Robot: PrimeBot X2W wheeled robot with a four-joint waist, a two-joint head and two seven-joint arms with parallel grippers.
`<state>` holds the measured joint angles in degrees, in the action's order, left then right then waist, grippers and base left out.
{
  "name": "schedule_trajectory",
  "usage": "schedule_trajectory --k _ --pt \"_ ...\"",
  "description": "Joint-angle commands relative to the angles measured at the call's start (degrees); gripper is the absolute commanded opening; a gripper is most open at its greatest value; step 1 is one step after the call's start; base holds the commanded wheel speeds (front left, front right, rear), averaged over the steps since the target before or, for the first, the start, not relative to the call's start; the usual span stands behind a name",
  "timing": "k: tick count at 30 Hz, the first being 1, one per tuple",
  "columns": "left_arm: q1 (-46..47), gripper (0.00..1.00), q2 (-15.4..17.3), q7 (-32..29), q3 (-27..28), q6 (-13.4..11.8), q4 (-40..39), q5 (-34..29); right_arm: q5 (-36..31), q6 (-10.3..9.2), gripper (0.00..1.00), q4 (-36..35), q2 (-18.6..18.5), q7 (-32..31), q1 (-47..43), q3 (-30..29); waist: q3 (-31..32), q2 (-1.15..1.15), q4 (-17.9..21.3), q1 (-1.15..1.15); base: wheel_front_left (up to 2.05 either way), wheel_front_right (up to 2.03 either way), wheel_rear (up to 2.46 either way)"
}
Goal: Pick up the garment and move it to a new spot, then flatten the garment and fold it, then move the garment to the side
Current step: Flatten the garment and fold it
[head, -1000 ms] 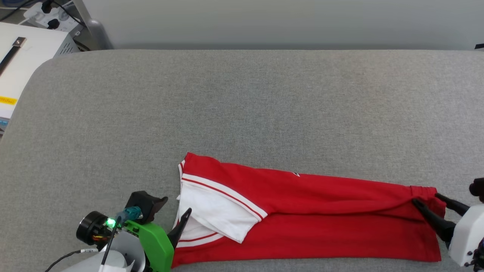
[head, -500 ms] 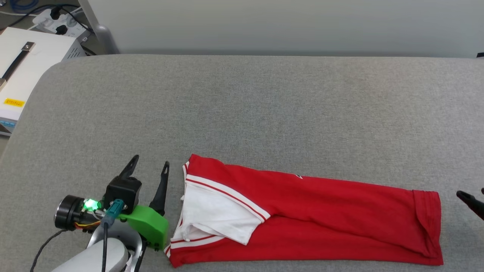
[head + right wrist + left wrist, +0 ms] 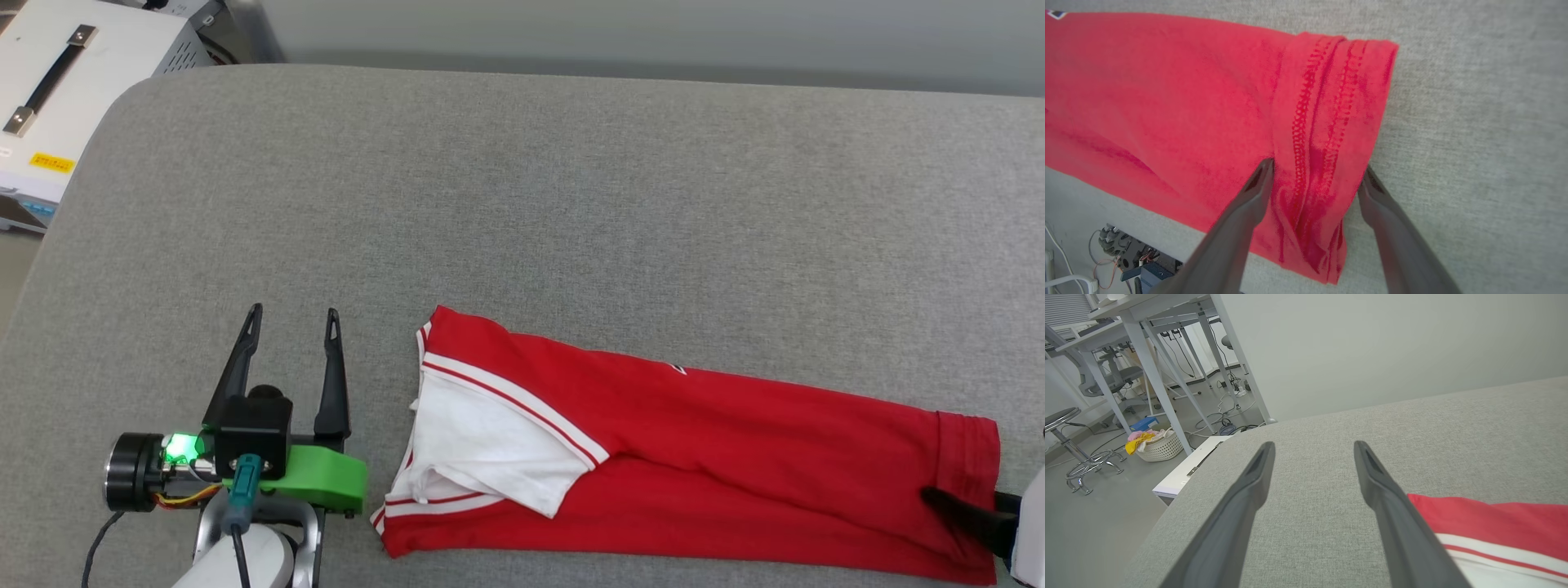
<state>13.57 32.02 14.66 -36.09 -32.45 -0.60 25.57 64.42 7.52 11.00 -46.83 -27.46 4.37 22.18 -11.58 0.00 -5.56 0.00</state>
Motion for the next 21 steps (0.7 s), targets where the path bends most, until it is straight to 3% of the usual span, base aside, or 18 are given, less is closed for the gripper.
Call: schedule_trajectory --k 1,15,16,17,18,21 --pt "-1.4 1.0 -1.0 0.3 1.0 0.8 0.0 -1.5 0.4 -0.03 1.0 0.3 0.7 0.1 0.8 1.0 -0.8 0.0 -0.8 0.0 0.0 0.0 0.0" --pt "-6.7 1.0 -11.0 0.3 9.9 7.5 1.8 -12.9 1.4 -0.03 1.0 3.0 4.9 2.7 4.2 10.7 -1.6 0.0 -1.8 0.0 0.0 0.0 0.0" --pt "-7.0 1.0 -11.6 0.3 10.5 8.0 2.1 -13.5 1.5 -0.03 0.84 2.9 4.9 3.3 4.6 11.2 -1.5 0.0 -1.7 0.0 0.0 0.0 0.0" --pt "-7.2 1.0 -12.1 0.3 10.9 8.5 2.2 -14.1 1.4 -0.03 0.25 3.0 4.9 3.9 4.9 11.5 -1.5 0.0 -1.7 0.0 0.0 0.0 0.0" --pt "-7.4 1.0 -12.6 0.3 11.5 9.0 2.5 -14.7 1.4 -0.03 0.0 3.2 4.9 4.6 5.3 12.0 -1.5 0.0 -1.6 0.0 0.0 0.0 0.0" --pt "-8.1 1.0 -13.9 0.3 12.9 10.5 3.0 -16.2 1.2 -0.03 0.0 4.2 4.4 6.4 6.2 12.8 -1.0 0.0 -1.4 0.0 0.0 0.0 0.0"
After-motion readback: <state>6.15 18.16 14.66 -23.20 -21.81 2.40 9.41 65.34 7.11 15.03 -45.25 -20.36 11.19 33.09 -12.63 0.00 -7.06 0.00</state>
